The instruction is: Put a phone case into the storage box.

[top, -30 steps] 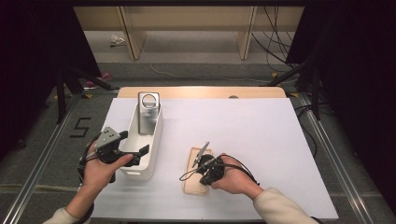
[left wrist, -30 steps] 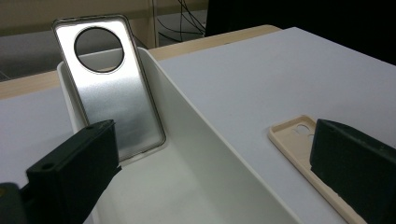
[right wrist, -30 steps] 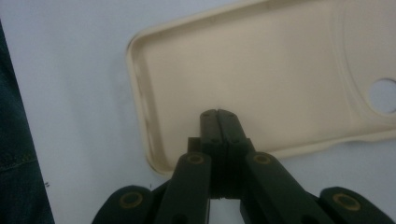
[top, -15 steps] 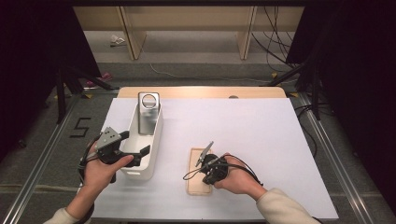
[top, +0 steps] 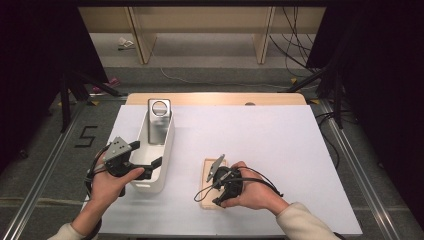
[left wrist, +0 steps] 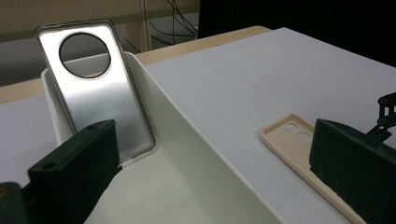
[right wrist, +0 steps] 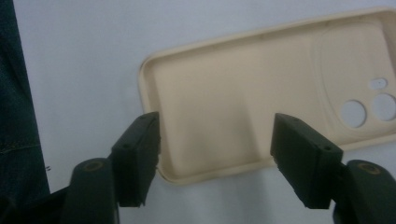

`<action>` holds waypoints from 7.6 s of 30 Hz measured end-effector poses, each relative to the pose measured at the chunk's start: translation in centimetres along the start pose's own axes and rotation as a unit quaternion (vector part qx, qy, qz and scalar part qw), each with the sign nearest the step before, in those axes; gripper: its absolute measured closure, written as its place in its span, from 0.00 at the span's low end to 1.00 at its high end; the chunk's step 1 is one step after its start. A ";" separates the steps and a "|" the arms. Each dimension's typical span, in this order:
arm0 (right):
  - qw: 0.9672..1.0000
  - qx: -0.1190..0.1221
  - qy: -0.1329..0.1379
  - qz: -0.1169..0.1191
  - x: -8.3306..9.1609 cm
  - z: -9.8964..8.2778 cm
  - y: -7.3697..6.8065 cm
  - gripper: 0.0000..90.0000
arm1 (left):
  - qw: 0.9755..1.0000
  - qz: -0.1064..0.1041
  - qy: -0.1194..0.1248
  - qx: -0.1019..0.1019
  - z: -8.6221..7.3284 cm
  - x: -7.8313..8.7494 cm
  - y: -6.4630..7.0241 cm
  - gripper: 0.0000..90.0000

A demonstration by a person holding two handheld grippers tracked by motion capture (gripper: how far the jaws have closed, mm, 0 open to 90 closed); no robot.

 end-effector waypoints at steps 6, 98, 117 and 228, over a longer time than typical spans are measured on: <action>1.000 0.007 -0.006 -0.008 0.0 0.2 -0.3 0.27 | 1.000 -0.001 0.000 -0.004 -0.1 0.0 0.2 0.01; 0.986 0.132 -0.100 0.007 -1.6 0.5 -3.6 0.97 | 1.000 -0.007 -0.008 -0.014 -0.5 -0.3 0.8 0.02; 0.995 0.100 -0.012 0.017 0.3 0.5 -2.5 0.97 | 1.000 -0.007 -0.007 -0.013 -0.5 -0.3 0.8 0.02; 0.980 0.078 0.182 -0.021 4.6 3.0 -1.4 0.98 | 0.975 -0.101 -0.177 0.091 6.9 -11.3 8.9 0.85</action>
Point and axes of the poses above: each handheld gripper's, and its own axes: x roughly backward along the jaws, z roughly out of its top, y roughly to its right, the point moved 9 cm from there along -x, roughly forward along the jaws, and after that the axes turned 10 degrees about -y, right-handed, at the moved point
